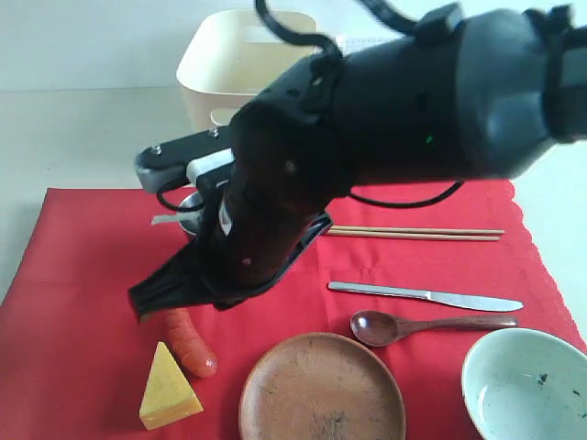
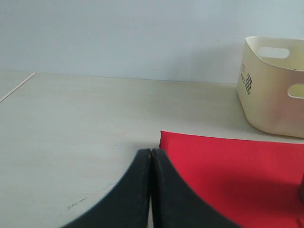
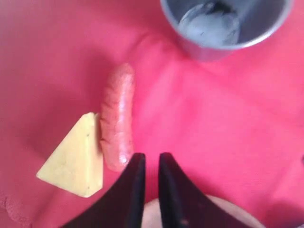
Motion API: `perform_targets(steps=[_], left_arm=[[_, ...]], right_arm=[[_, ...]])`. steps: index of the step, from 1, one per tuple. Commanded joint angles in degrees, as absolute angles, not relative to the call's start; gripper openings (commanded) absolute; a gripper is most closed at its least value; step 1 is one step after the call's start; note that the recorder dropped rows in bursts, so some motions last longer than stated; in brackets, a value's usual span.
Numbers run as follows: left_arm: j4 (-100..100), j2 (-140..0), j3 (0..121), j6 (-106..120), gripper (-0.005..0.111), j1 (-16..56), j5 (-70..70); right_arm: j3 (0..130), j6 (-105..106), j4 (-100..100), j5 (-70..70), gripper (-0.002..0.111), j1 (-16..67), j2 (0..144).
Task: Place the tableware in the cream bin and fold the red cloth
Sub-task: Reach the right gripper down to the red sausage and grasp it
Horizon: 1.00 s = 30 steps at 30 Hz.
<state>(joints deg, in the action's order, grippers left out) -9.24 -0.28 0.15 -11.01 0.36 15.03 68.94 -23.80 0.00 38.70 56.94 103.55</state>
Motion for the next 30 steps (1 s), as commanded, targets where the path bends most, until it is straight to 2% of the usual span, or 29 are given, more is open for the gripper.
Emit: perform_targets(steps=[1, 4, 7, 24, 26, 30], left_arm=[[-9.64, 0.0, 0.0, -10.96, 0.003, 0.8, 14.67], [-9.64, 0.0, 0.0, -10.96, 0.003, 0.8, 14.67], [-9.64, 0.0, 0.0, -10.96, 0.003, 0.8, 14.67], [-9.64, 0.0, 0.0, -10.96, 0.003, 0.8, 14.67], [-9.64, 0.0, 0.0, -10.96, 0.003, 0.8, 14.67], [-9.64, 0.0, 0.0, -10.96, 0.003, 0.8, 14.67]], right_arm=[[69.82, -24.69, 0.0, 36.71, 0.031, 58.77, 107.32], [72.53, -24.43, -1.41, 36.83, 0.042, 59.3, 109.84], [76.05, -23.4, -1.54, 37.48, 0.047, 59.3, 112.23], [86.77, -22.07, 3.34, 40.34, 0.046, 59.3, 125.25], [86.77, -22.07, 5.13, 40.64, 0.036, 59.3, 125.25], [86.77, -22.52, 5.38, 40.8, 0.001, 59.3, 125.01]])
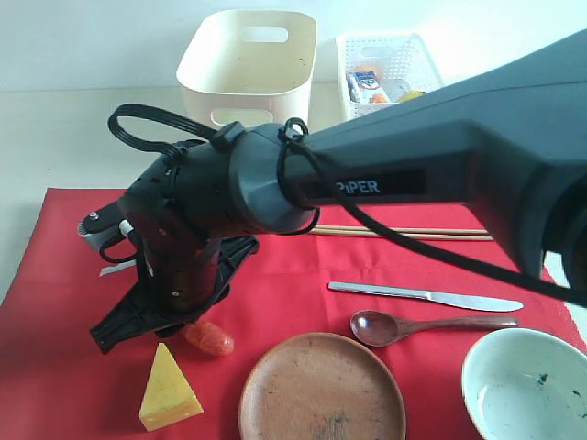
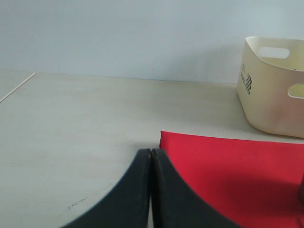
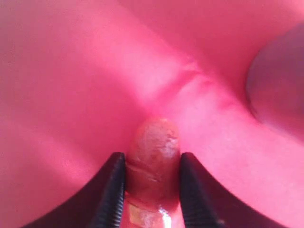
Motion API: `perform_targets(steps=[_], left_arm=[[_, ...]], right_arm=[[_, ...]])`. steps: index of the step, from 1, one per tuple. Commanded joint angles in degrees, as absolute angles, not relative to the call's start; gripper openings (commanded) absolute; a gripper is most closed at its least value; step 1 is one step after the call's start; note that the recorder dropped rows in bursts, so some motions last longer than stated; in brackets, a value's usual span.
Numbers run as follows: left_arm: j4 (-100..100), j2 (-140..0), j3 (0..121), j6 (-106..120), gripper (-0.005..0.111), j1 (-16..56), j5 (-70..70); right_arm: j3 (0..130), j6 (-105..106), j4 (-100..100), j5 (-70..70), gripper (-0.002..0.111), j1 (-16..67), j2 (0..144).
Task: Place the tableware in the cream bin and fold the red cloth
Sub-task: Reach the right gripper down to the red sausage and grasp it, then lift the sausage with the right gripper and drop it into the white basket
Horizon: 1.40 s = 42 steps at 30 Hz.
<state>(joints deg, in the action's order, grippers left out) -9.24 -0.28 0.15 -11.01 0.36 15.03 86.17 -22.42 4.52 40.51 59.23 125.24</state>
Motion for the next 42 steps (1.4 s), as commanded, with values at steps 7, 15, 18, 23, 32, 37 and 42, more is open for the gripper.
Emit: perform_targets(steps=[7, 15, 18, 23, 32, 37, 42], left_arm=[[-9.64, 0.0, 0.0, -10.96, 0.003, 0.8, 14.67], [-9.64, 0.0, 0.0, -10.96, 0.003, 0.8, 14.67], [-9.64, 0.0, 0.0, -10.96, 0.003, 0.8, 14.67], [-9.64, 0.0, 0.0, -10.96, 0.003, 0.8, 14.67], [-9.64, 0.0, 0.0, -10.96, 0.003, 0.8, 14.67], [-9.64, 0.0, 0.0, -10.96, 0.003, 0.8, 14.67], [-9.64, 0.0, 0.0, -10.96, 0.003, 0.8, 14.67]], right_arm=[[87.33, -22.52, 5.09, 41.04, 0.0, 59.3, 119.48], [87.33, -22.52, 5.56, 41.04, 0.0, 59.07, 113.64], [87.33, -22.52, 6.47, 41.15, 0.0, 58.59, 111.45], [87.33, -22.52, 8.88, 42.66, 0.0, 56.03, 108.63], [87.33, -22.52, 13.1, 43.75, 0.0, 47.7, 106.68], [87.33, -22.52, 15.23, 43.75, 0.0, 42.94, 106.68], [87.33, -22.05, 17.14, 43.18, 0.0, 37.57, 106.68]])
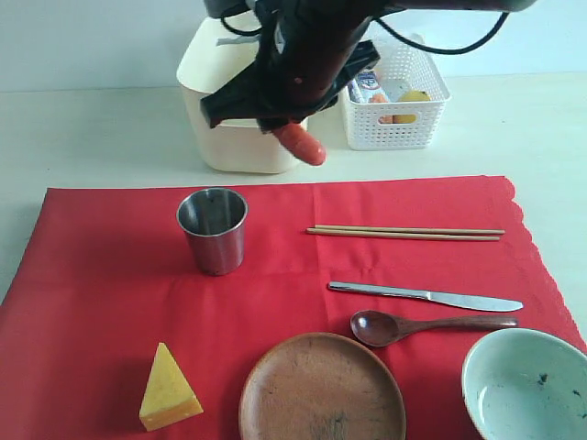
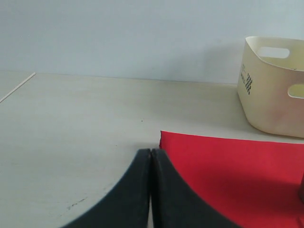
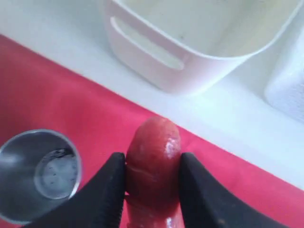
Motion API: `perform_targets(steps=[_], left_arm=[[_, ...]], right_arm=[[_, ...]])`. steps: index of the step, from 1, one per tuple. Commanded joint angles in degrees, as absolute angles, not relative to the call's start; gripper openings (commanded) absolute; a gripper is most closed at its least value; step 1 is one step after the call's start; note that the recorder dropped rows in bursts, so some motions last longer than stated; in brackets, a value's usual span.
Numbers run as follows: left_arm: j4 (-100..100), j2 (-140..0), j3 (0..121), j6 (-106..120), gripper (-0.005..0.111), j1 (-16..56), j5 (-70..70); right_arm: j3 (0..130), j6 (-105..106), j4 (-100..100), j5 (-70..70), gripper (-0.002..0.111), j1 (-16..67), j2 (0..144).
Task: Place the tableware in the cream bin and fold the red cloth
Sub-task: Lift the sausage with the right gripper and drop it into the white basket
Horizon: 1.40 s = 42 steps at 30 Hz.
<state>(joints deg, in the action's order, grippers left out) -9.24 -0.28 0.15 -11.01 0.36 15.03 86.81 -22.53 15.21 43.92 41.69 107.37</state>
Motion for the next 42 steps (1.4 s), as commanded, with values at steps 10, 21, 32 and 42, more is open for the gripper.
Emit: perform_targets(steps=[10, 21, 32, 42], left_arm=[[-9.64, 0.0, 0.0, -10.96, 0.003, 0.8, 14.67], [-9.64, 0.0, 0.0, -10.96, 0.003, 0.8, 14.67], [-9.64, 0.0, 0.0, -10.96, 0.003, 0.8, 14.67], [-9.64, 0.0, 0.0, -10.96, 0.003, 0.8, 14.67]], right_arm=[[87.33, -22.05, 16.66, 31.65, 0.0, 24.94, 108.62], [93.27, -22.16, 16.55, 21.39, 0.0, 16.37, 118.03], [99.17, -22.52, 16.68, 11.49, 0.0, 14.9, 126.26], [99.22, -22.52, 16.69, 8.65, 0.034, 14.9, 129.83]])
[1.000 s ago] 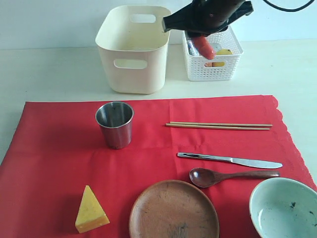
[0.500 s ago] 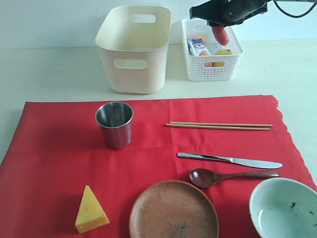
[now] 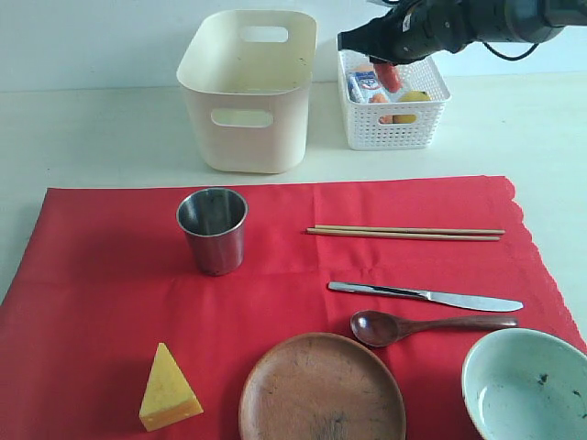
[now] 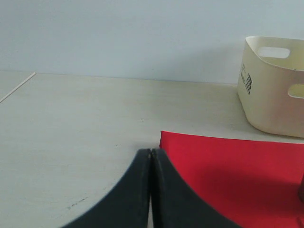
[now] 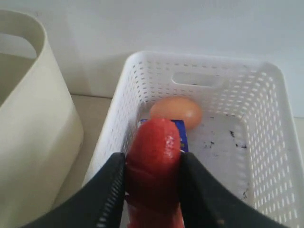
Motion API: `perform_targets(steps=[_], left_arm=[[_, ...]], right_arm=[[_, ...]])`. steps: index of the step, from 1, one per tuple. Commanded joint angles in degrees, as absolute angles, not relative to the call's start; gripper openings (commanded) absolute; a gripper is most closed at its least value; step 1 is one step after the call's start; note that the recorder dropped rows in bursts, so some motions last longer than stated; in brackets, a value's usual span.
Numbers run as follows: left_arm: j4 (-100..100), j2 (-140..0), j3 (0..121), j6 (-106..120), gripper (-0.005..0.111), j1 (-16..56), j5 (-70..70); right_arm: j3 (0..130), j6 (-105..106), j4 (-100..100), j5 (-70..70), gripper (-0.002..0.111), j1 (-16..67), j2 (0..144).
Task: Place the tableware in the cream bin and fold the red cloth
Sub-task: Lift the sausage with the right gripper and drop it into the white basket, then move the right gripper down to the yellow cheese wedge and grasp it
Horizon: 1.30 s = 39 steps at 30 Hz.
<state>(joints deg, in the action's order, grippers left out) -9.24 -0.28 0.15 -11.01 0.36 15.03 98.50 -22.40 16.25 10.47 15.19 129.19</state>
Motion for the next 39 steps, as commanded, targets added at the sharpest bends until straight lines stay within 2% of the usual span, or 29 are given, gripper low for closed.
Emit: perform_targets(steps=[1, 5, 11, 15, 22, 31, 34, 39], left_arm=[[-9.64, 0.0, 0.0, -10.96, 0.003, 0.8, 14.67], [-9.64, 0.0, 0.0, -10.96, 0.003, 0.8, 14.67], [-9.64, 0.0, 0.0, -10.96, 0.003, 0.8, 14.67], [-9.64, 0.0, 0.0, -10.96, 0.003, 0.8, 14.67], [-9.64, 0.0, 0.0, -10.96, 0.003, 0.8, 14.67], [-9.64, 0.0, 0.0, -10.96, 0.003, 0.8, 14.67], [-9.64, 0.0, 0.0, -10.96, 0.003, 0.8, 14.67], [-9.64, 0.0, 0.0, -10.96, 0.003, 0.8, 14.67]], right_arm=[[99.22, -22.52, 16.69, 8.65, 0.04, 14.9, 129.86], [99.22, -22.52, 16.69, 7.58, 0.058, 14.9, 129.86], [99.22, -22.52, 16.55, 7.04, 0.07, 14.9, 129.86], [99.22, -25.12, 16.55, 7.27, 0.07, 14.9, 129.86], [99.22, -30.02, 16.45, 16.06, 0.07, 14.9, 126.6], [99.22, -20.37, 16.58, 36.54, 0.07, 14.9, 118.68], [99.22, -19.47, 16.27, 42.76, 0.065, 15.2, 115.98], [97.69, -17.85, 11.68, 50.3, 0.044, 15.35, 111.35]])
